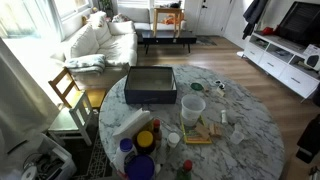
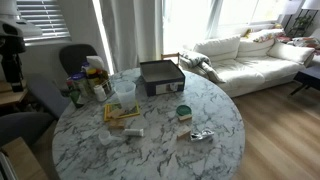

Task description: Put the bottle into the jar

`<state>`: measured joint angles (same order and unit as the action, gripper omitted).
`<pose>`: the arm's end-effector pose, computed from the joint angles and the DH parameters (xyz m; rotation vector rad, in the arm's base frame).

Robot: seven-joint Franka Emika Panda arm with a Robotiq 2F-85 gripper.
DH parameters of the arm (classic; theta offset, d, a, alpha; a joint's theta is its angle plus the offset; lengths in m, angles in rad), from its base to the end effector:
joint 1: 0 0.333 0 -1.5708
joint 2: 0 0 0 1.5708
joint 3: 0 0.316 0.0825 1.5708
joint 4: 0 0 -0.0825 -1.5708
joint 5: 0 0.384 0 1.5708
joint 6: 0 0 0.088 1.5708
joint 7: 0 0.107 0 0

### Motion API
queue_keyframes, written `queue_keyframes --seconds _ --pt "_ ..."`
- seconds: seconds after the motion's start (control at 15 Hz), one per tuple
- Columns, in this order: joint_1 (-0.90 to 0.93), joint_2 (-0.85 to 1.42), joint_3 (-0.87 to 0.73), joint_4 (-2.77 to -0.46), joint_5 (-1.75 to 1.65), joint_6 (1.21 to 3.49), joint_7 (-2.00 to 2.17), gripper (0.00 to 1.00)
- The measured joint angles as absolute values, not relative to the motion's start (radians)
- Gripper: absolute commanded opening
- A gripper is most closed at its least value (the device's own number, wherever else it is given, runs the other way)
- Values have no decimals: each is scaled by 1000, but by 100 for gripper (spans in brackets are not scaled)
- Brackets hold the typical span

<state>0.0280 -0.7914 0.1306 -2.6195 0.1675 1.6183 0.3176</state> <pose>0.2846 0.0646 0.4708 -3.0756 0.3605 0.3465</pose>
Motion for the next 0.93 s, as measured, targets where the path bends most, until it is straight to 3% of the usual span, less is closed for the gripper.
queue_keyframes --seconds 0.47,0.93 --pt "6 -790 134 -2621 171 1665 380 100" --pt "-147 -651 96 -2659 172 2196 436 100"
